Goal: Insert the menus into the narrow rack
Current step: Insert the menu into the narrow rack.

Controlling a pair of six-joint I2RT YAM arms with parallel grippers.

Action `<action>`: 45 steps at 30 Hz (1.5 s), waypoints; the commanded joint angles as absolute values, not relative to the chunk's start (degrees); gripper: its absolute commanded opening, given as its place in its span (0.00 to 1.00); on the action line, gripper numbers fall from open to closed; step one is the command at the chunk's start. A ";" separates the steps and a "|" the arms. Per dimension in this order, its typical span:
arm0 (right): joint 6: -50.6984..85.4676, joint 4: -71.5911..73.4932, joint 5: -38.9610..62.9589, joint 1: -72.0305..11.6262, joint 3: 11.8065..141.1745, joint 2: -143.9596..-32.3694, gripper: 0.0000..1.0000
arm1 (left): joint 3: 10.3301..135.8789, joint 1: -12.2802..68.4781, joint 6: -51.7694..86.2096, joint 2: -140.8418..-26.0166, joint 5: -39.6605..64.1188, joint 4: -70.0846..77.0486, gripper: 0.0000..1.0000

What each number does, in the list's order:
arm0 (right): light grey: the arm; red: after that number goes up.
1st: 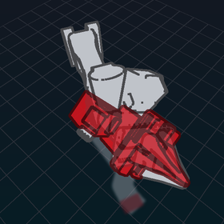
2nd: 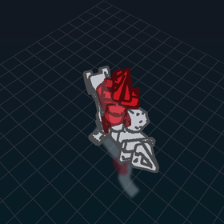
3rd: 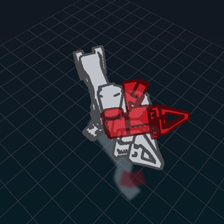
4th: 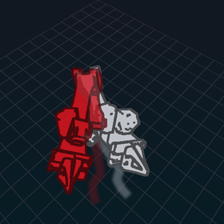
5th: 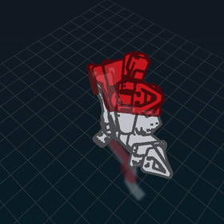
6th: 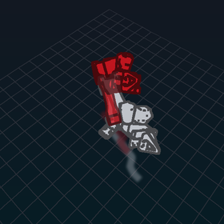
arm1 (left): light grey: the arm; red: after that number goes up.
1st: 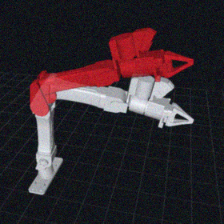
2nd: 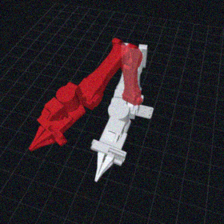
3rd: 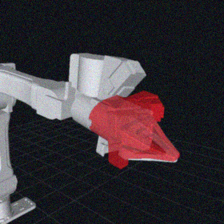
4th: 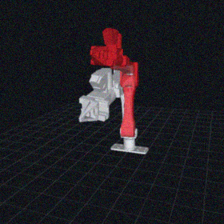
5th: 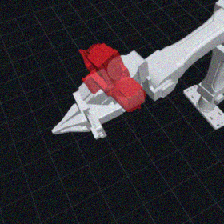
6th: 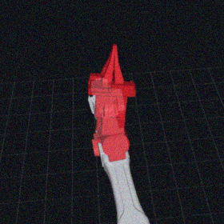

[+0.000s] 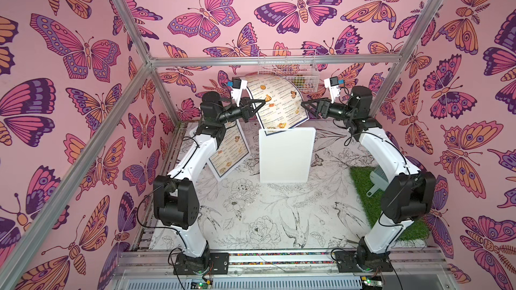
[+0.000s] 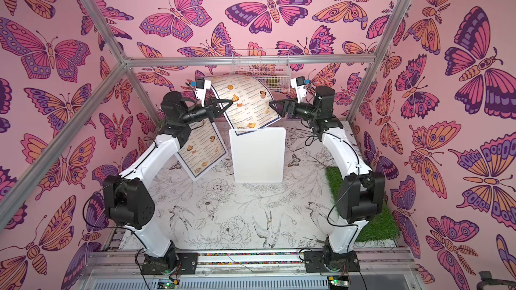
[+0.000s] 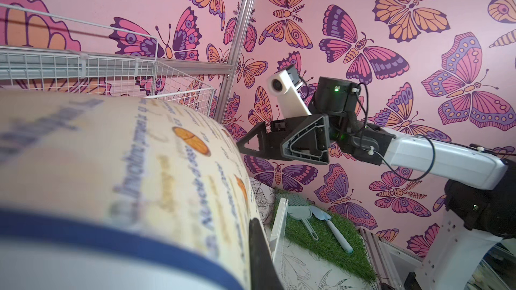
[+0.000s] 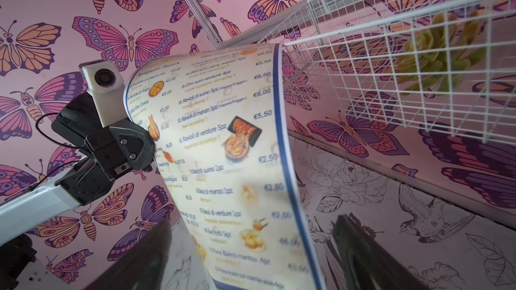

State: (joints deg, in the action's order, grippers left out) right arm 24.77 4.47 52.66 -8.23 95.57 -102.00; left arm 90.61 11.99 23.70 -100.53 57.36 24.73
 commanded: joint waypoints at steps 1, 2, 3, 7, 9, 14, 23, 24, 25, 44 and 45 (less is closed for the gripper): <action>24.00 2.34 56.87 -7.82 99.41 -105.38 0.97 | 92.01 11.87 25.05 -101.42 59.07 26.72 0.00; 23.91 1.91 57.88 -7.82 100.56 -106.46 0.98 | 92.02 11.87 25.05 -101.42 59.15 26.67 0.00; 23.91 1.62 58.59 -7.80 101.81 -107.56 0.99 | 92.01 11.95 24.99 -101.41 59.23 26.72 0.00; 24.20 2.19 59.24 -7.82 103.93 -110.14 0.99 | 92.00 11.95 24.90 -101.42 59.24 26.67 0.00; 26.86 5.47 61.23 -7.82 103.92 -110.87 0.98 | 91.92 11.95 24.87 -101.42 59.17 26.72 0.00; 33.76 15.33 65.82 -7.88 102.48 -110.20 0.91 | 91.98 11.95 24.52 -101.77 59.15 26.20 0.00; 39.56 21.51 68.82 -7.91 102.65 -108.90 0.77 | 92.96 11.95 24.87 -102.87 59.33 26.16 0.00; 39.46 21.33 68.82 -7.95 102.52 -108.73 0.75 | 93.15 11.95 24.92 -102.84 59.33 26.10 0.00; 39.31 21.24 68.82 -7.87 102.45 -108.62 0.74 | 93.29 11.95 25.00 -102.92 59.40 26.06 0.01; 39.17 19.16 73.19 -7.29 108.32 -110.28 0.73 | 93.52 11.95 25.14 -103.28 59.50 25.93 0.02; 39.28 19.16 73.46 -7.24 108.56 -110.43 0.73 | 93.52 11.95 25.14 -103.33 59.50 25.93 0.02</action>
